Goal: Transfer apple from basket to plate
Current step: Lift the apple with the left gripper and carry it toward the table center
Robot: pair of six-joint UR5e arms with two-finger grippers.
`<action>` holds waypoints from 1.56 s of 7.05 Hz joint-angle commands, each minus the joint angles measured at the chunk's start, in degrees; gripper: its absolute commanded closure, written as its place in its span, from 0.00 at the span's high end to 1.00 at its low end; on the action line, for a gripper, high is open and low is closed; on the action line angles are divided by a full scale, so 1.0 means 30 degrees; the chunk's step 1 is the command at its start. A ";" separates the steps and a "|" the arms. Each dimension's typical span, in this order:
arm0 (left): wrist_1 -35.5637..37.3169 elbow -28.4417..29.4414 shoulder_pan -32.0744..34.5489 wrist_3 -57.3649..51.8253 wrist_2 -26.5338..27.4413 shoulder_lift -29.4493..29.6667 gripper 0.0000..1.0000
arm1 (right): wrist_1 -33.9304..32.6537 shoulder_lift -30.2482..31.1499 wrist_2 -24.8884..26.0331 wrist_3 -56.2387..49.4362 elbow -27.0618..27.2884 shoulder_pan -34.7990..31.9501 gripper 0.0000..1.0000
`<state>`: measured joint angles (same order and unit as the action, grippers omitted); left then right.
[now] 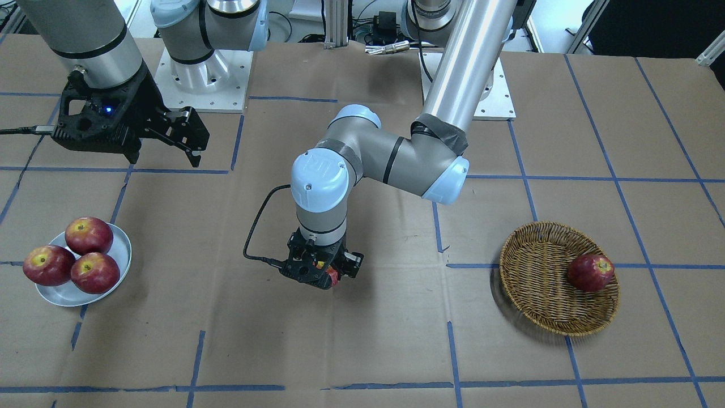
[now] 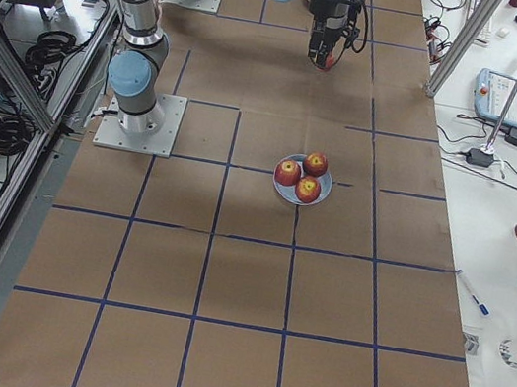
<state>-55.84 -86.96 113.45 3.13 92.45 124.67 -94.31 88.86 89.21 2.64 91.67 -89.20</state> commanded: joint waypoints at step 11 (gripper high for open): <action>-0.0396 -0.0810 -0.0112 -0.0048 0.0179 -0.0449 0.99 | 0.0000 0.0000 -0.0001 0.0000 0.0029 -0.0001 1.00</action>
<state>-56.21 -89.53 113.33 2.96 93.03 124.43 -94.31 88.86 89.21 2.64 91.69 -89.21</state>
